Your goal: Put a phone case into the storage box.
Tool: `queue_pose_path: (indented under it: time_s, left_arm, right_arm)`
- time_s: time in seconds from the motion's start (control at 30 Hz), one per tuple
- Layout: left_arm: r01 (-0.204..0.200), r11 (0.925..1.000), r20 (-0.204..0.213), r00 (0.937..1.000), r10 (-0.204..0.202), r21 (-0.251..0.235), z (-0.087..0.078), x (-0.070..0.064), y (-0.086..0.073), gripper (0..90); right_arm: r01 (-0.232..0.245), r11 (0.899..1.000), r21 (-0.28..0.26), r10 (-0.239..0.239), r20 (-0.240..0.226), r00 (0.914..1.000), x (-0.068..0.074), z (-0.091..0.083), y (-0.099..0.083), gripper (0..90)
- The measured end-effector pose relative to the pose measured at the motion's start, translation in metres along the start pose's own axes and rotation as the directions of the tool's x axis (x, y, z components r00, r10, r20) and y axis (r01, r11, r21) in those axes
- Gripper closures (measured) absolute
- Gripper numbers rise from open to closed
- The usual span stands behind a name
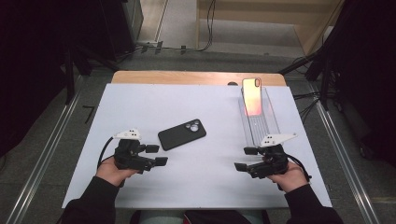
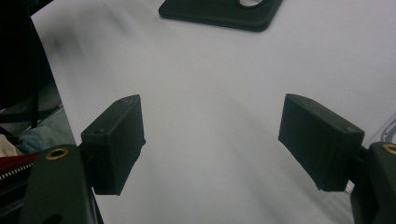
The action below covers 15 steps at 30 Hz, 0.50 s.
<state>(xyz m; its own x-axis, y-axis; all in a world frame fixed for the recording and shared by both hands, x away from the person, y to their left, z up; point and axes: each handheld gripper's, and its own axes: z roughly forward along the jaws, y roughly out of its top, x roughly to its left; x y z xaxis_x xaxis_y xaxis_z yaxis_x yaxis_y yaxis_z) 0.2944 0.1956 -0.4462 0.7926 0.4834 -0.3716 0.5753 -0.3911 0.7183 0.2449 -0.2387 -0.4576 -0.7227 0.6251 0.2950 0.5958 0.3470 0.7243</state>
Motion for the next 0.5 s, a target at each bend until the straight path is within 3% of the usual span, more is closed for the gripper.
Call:
queue_pose_path:
  time_s: [0.3, 0.5]
  left_arm:
    - [-0.017, 0.9991, -0.024, 0.9996, 0.017, -0.038, 0.0, 0.003, 0.012, 21.2]
    - [-0.026, 0.9993, -0.033, 0.9991, 0.026, -0.027, 0.008, 0.007, 0.026, 17.3]
  right_arm:
    - [0.002, 1.0, 0.004, -0.001, -0.002, 1.0, -0.002, 0.002, 0.0, 20.6]
    - [0.002, 1.0, 0.007, -0.002, -0.005, 1.0, -0.002, 0.002, -0.002, 20.6]
